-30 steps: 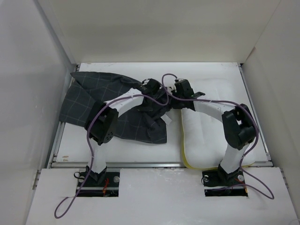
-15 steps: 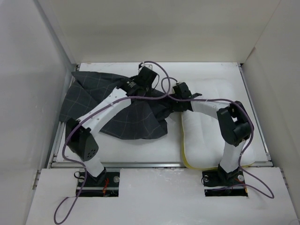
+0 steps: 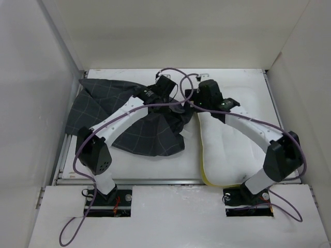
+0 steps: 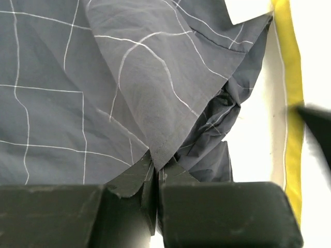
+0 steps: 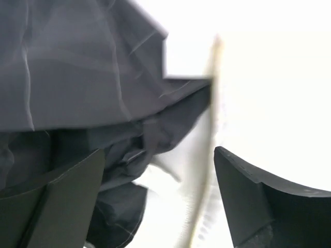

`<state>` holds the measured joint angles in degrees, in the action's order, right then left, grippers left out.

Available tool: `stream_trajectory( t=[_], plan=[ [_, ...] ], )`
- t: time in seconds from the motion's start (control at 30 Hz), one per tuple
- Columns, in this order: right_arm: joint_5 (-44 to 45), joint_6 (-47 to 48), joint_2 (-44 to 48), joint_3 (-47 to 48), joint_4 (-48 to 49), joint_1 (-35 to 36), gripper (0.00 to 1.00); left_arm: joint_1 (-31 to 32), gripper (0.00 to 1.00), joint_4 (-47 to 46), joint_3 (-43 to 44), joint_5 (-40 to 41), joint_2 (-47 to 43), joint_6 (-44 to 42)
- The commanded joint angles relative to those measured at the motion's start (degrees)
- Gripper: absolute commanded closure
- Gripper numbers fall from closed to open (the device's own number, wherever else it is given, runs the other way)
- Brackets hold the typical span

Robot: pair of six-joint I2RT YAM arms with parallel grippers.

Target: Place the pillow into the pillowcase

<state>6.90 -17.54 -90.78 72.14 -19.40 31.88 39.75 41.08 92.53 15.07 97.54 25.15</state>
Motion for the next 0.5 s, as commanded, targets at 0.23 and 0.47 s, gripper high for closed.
stream_trajectory(
  t=[0.23,0.47],
  plan=[
    [5.3,-1.0,-4.8,2.1,-9.5,-16.2,0.0,0.2,0.97,-1.0,1.9,-0.4,-1.5,-0.3],
    [6.4,-2.6,-21.2,6.8,-9.3,-17.7,0.28,0.2,0.96,-0.5,5.0,-0.4,1.0,-0.8]
  ],
)
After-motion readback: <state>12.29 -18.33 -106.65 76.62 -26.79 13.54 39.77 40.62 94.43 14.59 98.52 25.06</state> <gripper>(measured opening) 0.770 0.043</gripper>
